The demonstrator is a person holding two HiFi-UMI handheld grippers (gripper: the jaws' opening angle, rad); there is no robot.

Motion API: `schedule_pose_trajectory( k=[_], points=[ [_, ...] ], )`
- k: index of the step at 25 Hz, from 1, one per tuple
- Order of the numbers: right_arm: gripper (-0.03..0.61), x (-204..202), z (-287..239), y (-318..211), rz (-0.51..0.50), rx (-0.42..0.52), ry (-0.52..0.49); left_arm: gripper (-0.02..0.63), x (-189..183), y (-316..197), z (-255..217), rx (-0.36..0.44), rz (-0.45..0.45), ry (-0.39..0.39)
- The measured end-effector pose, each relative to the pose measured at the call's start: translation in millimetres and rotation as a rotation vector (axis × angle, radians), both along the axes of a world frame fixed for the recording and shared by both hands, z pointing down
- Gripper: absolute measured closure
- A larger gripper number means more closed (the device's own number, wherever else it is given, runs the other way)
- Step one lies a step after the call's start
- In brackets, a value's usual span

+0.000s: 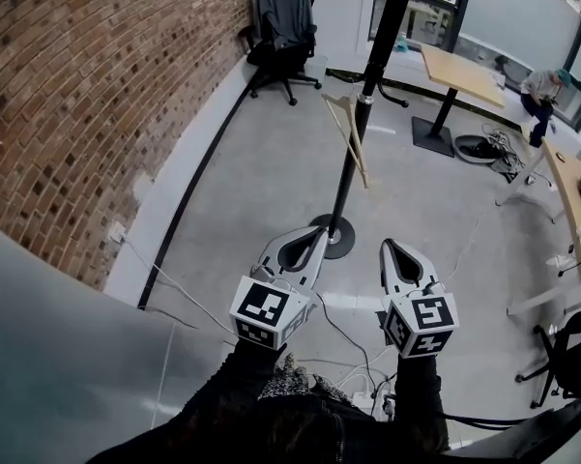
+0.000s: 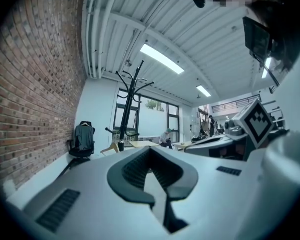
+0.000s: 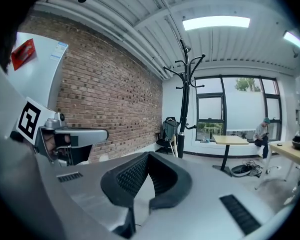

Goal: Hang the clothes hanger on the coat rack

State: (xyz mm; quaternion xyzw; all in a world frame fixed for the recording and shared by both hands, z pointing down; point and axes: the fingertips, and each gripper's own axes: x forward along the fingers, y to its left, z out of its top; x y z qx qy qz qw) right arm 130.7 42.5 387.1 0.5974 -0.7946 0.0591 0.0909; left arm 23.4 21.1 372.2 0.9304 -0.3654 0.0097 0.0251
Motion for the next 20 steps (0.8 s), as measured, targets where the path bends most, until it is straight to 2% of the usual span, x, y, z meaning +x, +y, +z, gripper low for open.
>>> schedule_pose_trajectory(
  k=[11,20],
  points=[
    [0.569,21,2,22,-0.005,-0.001,0.02,0.606,7,24,0,0.012,-0.053,-0.032],
    [0.569,31,2,31,-0.002,-0.011,0.017,0.606,8,31,4,-0.01,-0.065,-0.021]
  ],
)
